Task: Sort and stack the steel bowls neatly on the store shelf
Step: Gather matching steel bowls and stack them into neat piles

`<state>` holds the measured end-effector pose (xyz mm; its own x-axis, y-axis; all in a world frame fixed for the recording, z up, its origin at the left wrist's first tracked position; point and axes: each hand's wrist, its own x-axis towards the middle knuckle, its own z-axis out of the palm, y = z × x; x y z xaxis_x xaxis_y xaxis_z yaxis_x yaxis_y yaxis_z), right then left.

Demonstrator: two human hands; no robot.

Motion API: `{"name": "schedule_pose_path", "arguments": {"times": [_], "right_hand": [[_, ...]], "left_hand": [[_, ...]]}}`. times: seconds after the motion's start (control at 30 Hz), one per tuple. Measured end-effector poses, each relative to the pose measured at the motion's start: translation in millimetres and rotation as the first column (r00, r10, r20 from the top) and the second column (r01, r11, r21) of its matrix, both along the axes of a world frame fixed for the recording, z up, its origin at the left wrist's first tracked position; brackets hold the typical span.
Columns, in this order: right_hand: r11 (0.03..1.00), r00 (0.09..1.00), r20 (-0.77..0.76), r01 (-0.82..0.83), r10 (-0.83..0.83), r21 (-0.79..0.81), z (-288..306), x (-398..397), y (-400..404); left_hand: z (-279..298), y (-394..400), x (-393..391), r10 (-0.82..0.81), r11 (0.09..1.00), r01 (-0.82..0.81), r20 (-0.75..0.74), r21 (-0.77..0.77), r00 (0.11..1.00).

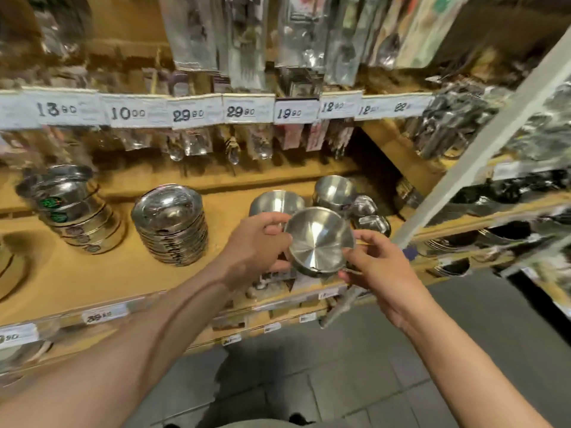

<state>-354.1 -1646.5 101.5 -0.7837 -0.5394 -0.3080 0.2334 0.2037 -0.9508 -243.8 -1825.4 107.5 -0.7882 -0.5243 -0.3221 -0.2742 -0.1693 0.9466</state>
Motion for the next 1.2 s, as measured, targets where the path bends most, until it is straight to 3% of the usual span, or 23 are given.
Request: {"name": "schedule_pose_path", "arguments": {"times": [0.27,0.5,0.67,0.93,1.2], "right_hand": [[0.999,1.000,-0.015,0.009,-0.009,0.042,-8.0,-103.3,41.0],[0.994,0.992,-0.124,-0.017,0.030,0.106,-12.6,-189.1,-19.7],[0.984,0.986,-0.159,-0.029,0.057,0.177,-26.0,-231.9,-63.7],[0.980,0.991,-0.070,-0.103,0.117,0.171,-48.5,-269.4,-77.1],[0.954,0.964,-0.144,-0.184,0.222,0.238,-61.9,-276.5,-78.3]], "left_hand": [[-6.4,56.6,-93.8,0.092,0.995,-0.094,0.027,0.046,0.995],[-10.6,12.4,-172.2,0.200,0.980,-0.200,0.039,0.002,0.979],[-31.1,-22.9,-218.3,0.218,0.976,-0.213,0.143,-0.050,0.965],[-45.8,-35.3,-247.0,0.234,0.972,-0.224,0.196,-0.070,0.952],[-59.8,-23.2,-242.1,0.324,0.946,-0.313,0.178,-0.089,0.929]]}}
